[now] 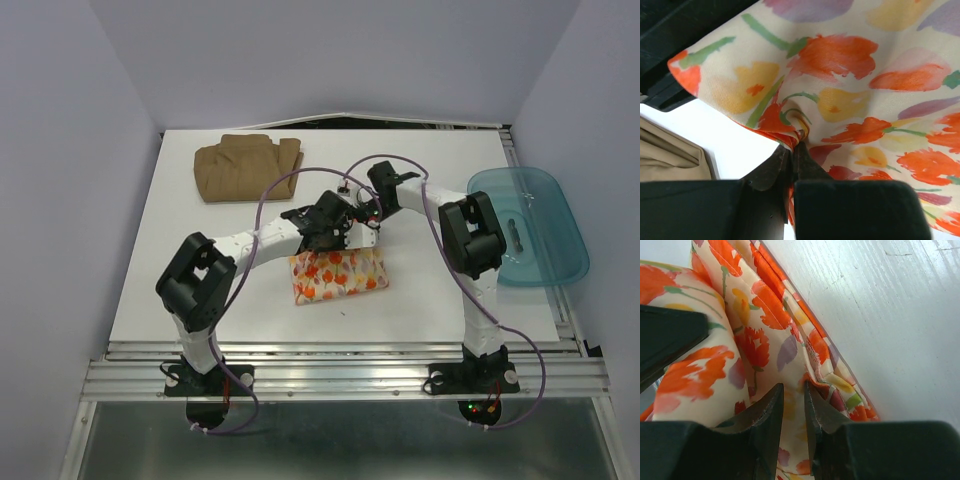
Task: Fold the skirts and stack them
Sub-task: Fold the skirt
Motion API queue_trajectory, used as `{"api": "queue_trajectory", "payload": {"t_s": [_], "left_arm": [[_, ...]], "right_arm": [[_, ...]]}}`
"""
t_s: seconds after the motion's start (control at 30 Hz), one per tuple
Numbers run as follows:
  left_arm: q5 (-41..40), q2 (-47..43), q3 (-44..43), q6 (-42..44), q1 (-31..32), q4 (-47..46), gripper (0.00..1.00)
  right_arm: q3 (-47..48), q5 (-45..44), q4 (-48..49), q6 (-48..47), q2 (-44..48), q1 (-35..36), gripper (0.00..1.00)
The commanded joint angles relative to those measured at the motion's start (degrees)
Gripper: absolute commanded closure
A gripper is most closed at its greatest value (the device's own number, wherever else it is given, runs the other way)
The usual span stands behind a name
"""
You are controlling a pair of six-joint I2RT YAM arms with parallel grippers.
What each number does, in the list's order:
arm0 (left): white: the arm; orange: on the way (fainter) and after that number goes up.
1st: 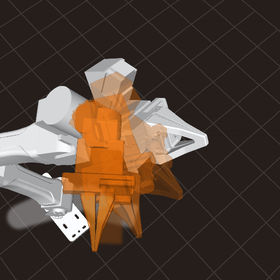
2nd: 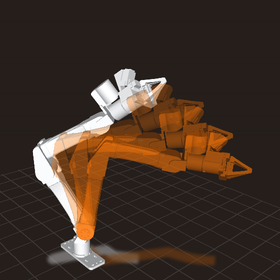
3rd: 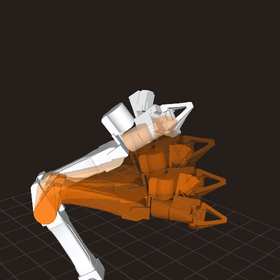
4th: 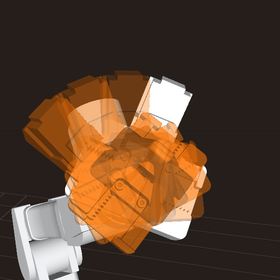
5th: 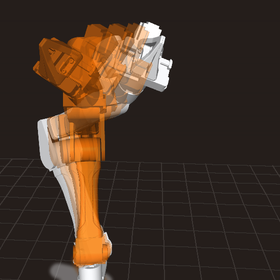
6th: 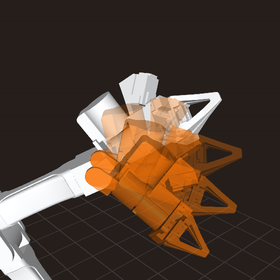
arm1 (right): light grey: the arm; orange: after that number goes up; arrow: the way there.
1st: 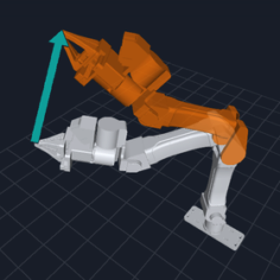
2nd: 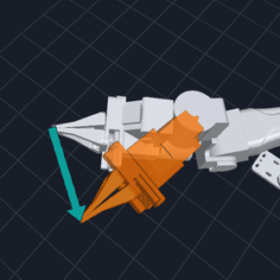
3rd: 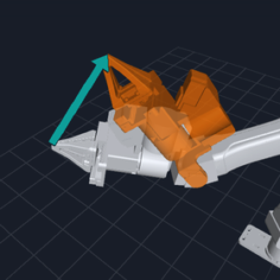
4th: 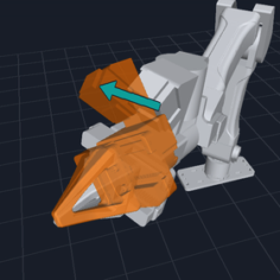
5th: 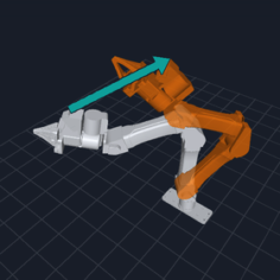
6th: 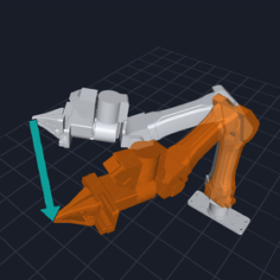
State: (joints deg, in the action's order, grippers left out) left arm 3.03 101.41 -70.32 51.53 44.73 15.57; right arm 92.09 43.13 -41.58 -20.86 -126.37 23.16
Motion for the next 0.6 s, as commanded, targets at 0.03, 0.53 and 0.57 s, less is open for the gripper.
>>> {"api": "queue_trajectory", "payload": {"t_s": [0.03,0.53,0.57], "left_arm": [[-2.0,0.2,2.5,0.1,-0.7,-7.0,1.00],[-2.0,4.1,7.4,2.8,-0.7,-10.7,0.81],[-2.0,4.2,8.0,3.2,-0.7,-10.7,0.80]], "right_arm": [[-1.2,-8.2,-1.9,-2.3,-3.4,1.2,0.70],[6.3,-15.1,-6.0,3.7,-7.1,1.2,0.70],[6.9,-16.4,-6.6,4.5,-7.1,1.2,0.70]]}}
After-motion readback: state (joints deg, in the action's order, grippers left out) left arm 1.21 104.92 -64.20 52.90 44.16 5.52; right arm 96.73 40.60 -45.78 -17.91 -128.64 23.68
